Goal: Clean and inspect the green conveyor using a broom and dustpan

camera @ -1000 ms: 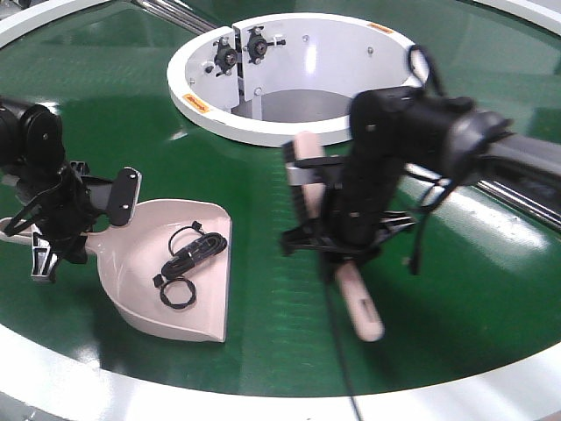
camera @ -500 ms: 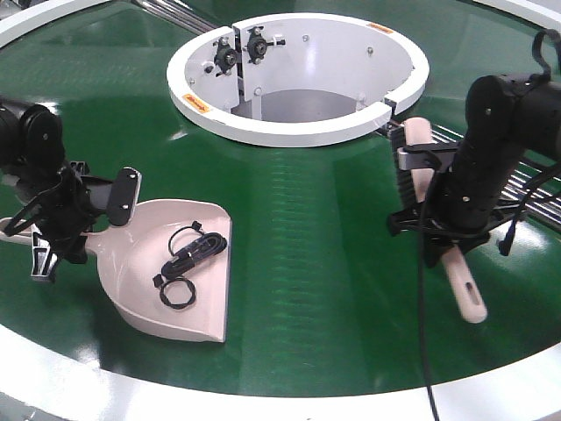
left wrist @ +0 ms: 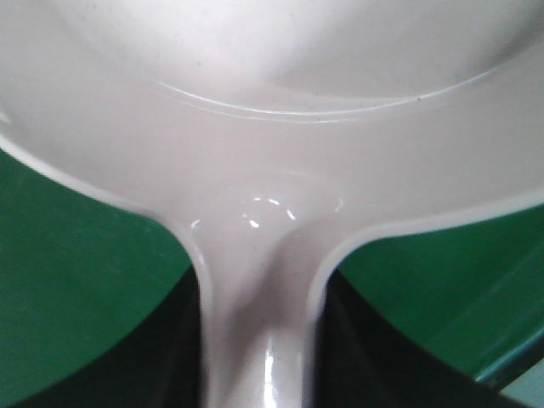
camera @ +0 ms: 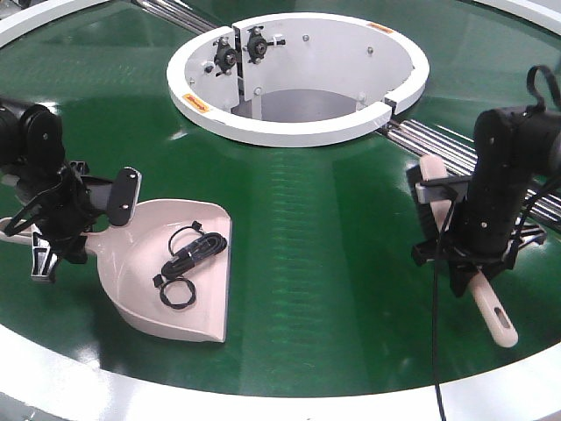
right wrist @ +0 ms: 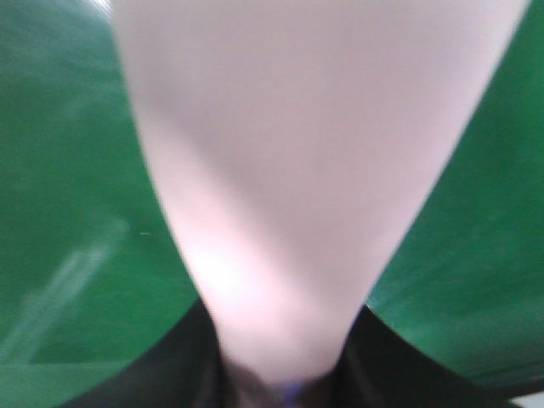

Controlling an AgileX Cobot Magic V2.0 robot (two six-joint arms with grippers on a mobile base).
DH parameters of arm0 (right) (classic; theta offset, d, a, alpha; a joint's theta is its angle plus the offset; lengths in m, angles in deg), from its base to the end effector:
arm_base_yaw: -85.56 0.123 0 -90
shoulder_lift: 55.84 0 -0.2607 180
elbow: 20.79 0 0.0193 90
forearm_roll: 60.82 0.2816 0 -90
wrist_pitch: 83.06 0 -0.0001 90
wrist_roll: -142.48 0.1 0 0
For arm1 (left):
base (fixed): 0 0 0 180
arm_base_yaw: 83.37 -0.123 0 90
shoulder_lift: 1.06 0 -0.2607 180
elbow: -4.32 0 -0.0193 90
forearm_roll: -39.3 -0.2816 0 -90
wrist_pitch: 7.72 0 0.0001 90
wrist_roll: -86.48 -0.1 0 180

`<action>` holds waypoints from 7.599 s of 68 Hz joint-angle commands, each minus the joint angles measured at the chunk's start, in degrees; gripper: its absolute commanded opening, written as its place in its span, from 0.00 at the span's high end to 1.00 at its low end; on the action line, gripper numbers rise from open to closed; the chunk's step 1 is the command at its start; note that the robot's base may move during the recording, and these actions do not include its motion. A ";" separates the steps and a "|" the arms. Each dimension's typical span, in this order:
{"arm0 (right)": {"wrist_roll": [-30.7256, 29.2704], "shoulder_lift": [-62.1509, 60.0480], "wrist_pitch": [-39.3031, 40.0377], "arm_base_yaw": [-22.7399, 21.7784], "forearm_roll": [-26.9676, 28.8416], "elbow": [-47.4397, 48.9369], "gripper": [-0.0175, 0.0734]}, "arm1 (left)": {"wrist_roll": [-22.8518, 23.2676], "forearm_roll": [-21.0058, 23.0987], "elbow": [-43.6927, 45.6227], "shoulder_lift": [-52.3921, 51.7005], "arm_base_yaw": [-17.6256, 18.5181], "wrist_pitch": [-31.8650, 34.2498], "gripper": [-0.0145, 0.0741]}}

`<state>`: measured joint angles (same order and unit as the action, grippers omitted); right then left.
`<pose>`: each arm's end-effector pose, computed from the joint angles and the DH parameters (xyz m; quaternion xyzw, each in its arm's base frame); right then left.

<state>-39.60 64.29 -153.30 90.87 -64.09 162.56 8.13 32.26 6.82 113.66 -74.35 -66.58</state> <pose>0.3776 0.0297 0.1397 0.0755 -0.9949 0.0279 0.0604 0.3894 -0.0512 0.1730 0.7072 0.7006 0.0893 0.0326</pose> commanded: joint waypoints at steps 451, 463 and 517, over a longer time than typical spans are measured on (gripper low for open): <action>-17.93 -102.65 60.42 -0.56 21.74 -64.16 0.82 | 80.18 2.45 -81.18 -107.81 0.22 58.00 0.84; -17.93 -102.65 60.19 -0.56 21.74 -64.16 0.82 | 80.18 2.39 -81.18 -107.75 0.22 57.83 0.84; -6.72 -103.15 64.08 -0.61 4.45 -66.83 0.82 | 80.18 2.39 -81.18 -107.75 0.22 57.83 0.84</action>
<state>-52.50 -39.51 -95.83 90.67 -52.10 95.63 87.75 34.14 -73.74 6.77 -74.35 -12.67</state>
